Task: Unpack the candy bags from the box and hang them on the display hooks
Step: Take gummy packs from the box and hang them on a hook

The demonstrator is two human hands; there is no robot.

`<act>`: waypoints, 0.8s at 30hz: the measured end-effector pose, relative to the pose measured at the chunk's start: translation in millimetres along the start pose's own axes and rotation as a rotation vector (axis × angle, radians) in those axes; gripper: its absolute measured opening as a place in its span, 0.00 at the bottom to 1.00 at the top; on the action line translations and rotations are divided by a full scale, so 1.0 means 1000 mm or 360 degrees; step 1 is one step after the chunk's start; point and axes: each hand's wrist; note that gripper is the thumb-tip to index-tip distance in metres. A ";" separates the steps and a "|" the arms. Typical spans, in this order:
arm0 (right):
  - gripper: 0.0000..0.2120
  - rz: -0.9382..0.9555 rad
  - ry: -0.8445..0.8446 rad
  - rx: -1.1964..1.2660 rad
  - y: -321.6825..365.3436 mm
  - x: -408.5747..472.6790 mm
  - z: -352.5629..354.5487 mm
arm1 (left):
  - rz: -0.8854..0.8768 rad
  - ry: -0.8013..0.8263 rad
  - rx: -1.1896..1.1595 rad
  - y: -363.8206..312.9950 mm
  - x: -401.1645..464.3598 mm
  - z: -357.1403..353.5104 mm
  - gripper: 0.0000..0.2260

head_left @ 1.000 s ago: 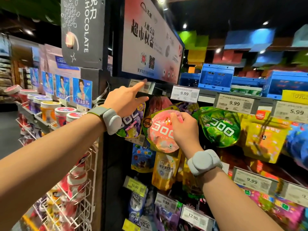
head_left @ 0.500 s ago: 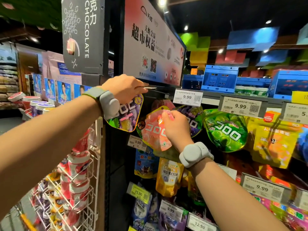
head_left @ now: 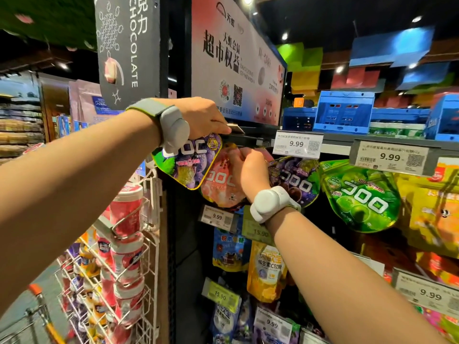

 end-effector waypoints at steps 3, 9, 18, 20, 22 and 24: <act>0.09 -0.0011 -0.0003 0.0029 0.004 0.003 0.001 | -0.0021 -0.0019 0.0021 -0.001 -0.001 -0.002 0.15; 0.11 -0.0125 -0.0019 0.0028 0.009 0.010 -0.005 | -0.0023 -0.0005 0.0007 0.002 -0.001 -0.002 0.15; 0.10 -0.0079 0.0006 -0.0095 0.018 0.011 0.000 | -0.0058 -0.0013 -0.0031 0.002 0.000 -0.004 0.15; 0.10 -0.0056 0.0006 -0.0147 0.019 0.011 0.001 | -0.0067 -0.0016 -0.0044 0.002 -0.001 -0.005 0.15; 0.09 -0.0034 -0.0004 -0.0197 0.020 0.011 -0.001 | -0.0081 -0.0025 -0.0045 0.003 -0.001 -0.005 0.15; 0.09 -0.0037 -0.0017 -0.0186 0.018 0.013 -0.002 | -0.0080 -0.0041 -0.0052 0.003 -0.001 -0.007 0.16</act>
Point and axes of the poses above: each hand's wrist, its own x-axis towards the middle knuckle, its own z-axis out of the back of the hand, y = z × x, and after that the axes turned 2 degrees about -y, right-handed
